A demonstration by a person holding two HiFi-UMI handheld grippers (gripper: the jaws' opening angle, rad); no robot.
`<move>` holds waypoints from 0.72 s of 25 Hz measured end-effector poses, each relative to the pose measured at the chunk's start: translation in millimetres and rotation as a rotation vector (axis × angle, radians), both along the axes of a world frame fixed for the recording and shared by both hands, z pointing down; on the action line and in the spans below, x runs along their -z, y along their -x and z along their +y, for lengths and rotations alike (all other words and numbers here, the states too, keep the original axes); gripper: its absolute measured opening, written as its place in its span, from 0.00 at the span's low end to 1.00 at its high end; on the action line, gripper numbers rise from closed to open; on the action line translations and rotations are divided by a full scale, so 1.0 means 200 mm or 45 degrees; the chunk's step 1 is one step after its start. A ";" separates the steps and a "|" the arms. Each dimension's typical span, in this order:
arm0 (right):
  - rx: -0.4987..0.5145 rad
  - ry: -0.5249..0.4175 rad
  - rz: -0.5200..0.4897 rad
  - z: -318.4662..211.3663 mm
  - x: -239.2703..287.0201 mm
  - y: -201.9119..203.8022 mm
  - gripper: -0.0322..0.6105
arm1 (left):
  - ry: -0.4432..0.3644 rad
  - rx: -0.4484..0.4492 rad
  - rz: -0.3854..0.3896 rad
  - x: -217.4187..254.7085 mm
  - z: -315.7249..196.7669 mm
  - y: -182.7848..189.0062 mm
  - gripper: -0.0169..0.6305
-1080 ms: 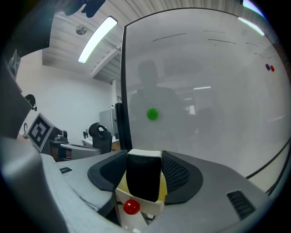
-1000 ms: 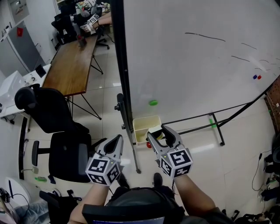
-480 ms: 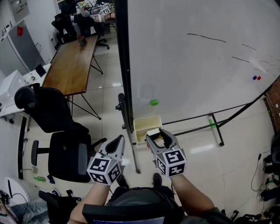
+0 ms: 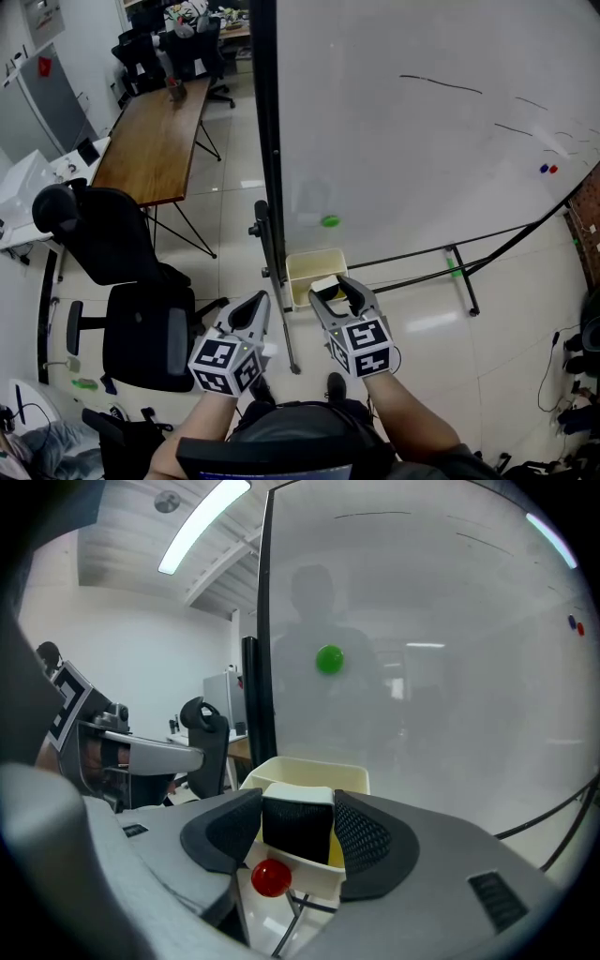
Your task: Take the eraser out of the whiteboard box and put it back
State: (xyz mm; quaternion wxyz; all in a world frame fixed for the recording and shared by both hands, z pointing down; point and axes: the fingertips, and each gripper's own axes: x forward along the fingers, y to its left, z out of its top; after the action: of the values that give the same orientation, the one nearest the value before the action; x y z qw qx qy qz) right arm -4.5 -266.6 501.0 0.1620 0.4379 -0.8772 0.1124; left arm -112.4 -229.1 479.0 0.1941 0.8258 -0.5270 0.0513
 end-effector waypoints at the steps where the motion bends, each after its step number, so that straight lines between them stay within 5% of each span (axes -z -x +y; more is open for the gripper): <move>1: 0.007 0.002 0.006 0.00 0.00 0.00 0.46 | -0.003 0.000 -0.001 0.01 0.00 0.00 0.08; 10: 0.052 -0.040 -0.004 0.02 0.10 0.01 0.48 | -0.039 0.017 -0.023 0.08 0.00 0.01 0.08; 18: 0.077 -0.189 -0.158 0.04 0.46 -0.13 0.48 | -0.135 0.054 -0.019 0.27 0.00 -0.01 0.08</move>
State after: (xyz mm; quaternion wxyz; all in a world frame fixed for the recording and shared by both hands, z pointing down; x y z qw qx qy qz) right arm 20.8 -258.4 409.1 0.0779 0.4143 -0.9042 0.0690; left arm -109.6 -228.9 424.8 0.1471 0.8231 -0.5479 0.0252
